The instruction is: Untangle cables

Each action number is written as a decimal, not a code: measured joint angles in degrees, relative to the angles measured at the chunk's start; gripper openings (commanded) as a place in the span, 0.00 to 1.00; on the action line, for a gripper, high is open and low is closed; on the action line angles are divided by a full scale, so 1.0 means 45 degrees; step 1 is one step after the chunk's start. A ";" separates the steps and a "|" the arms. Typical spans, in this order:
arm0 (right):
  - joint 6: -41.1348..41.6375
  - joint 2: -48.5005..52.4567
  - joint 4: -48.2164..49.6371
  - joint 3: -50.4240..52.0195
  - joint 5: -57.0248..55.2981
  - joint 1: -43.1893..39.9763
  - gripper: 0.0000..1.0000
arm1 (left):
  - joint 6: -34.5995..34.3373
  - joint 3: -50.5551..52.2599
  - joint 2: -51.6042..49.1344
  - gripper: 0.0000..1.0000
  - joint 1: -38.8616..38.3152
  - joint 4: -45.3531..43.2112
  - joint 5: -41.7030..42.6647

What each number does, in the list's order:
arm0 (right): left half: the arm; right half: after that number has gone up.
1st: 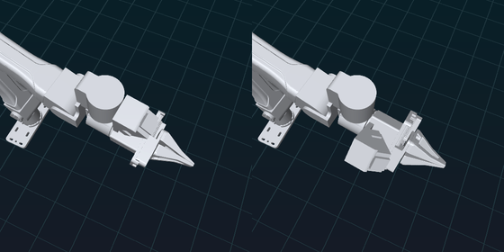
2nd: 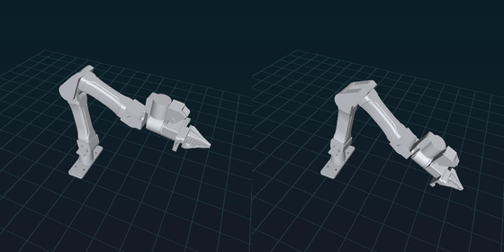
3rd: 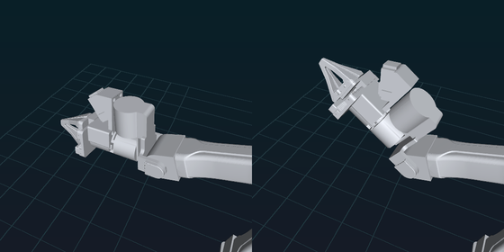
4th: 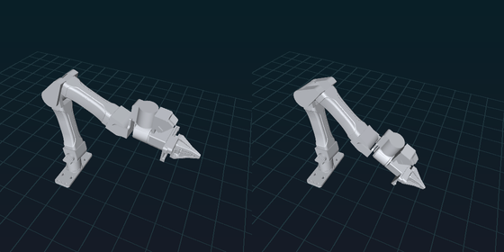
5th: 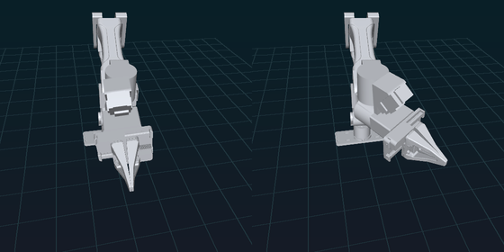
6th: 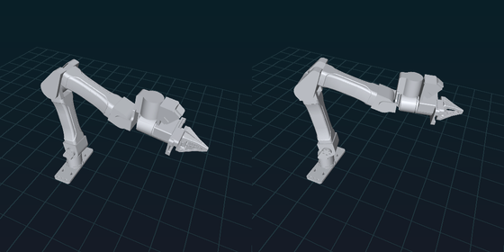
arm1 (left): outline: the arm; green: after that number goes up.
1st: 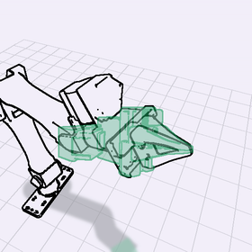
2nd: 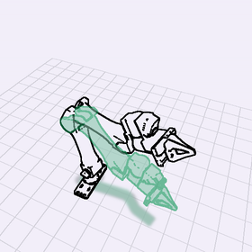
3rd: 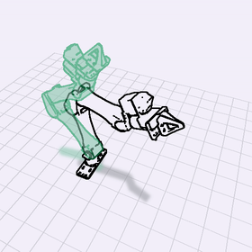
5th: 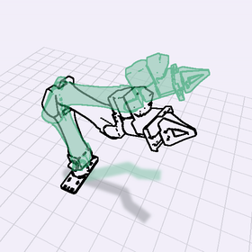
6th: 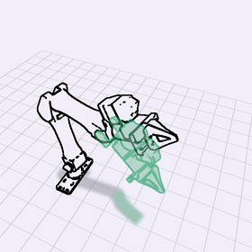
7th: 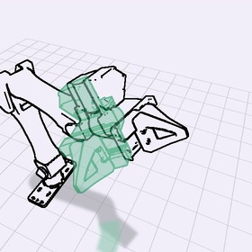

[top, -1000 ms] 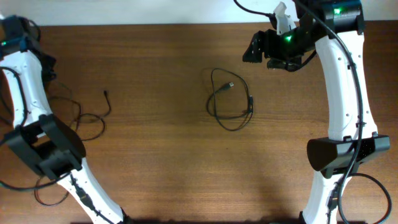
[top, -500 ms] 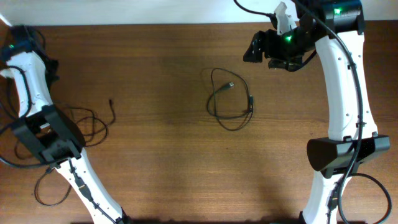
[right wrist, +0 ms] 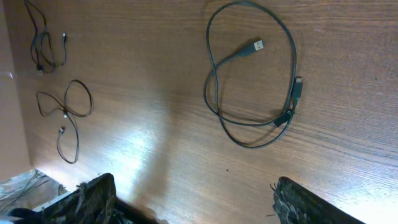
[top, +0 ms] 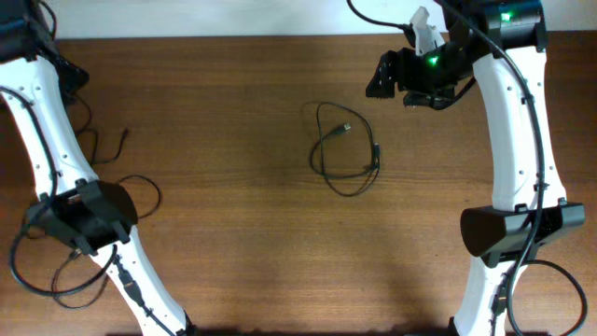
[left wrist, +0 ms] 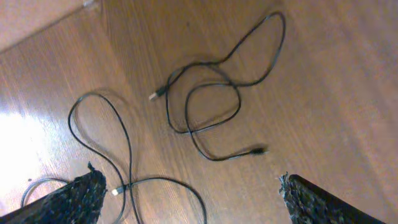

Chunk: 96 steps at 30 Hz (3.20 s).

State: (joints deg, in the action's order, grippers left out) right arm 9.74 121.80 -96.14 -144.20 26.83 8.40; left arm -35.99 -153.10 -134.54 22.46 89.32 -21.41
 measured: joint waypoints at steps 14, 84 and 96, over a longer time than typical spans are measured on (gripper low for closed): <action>-0.0209 0.0000 -0.0189 0.0005 -0.0622 -0.0879 0.83 | 0.8587 0.3104 0.0665 0.96 -0.6887 -0.2919 0.7689; -0.0214 0.0044 0.0151 0.1681 -0.0675 -0.1015 0.83 | 0.2472 0.5911 -0.2497 0.47 -0.1933 -1.3415 0.2555; -0.0233 0.0044 0.0306 0.1681 -0.0680 -0.1015 0.99 | 0.3303 0.5926 -0.1515 0.99 -0.0971 -1.2036 0.3002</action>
State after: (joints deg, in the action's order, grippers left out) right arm 8.69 121.99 -94.76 -136.64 23.77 3.84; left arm -21.12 -126.43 -141.36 18.09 35.16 -7.90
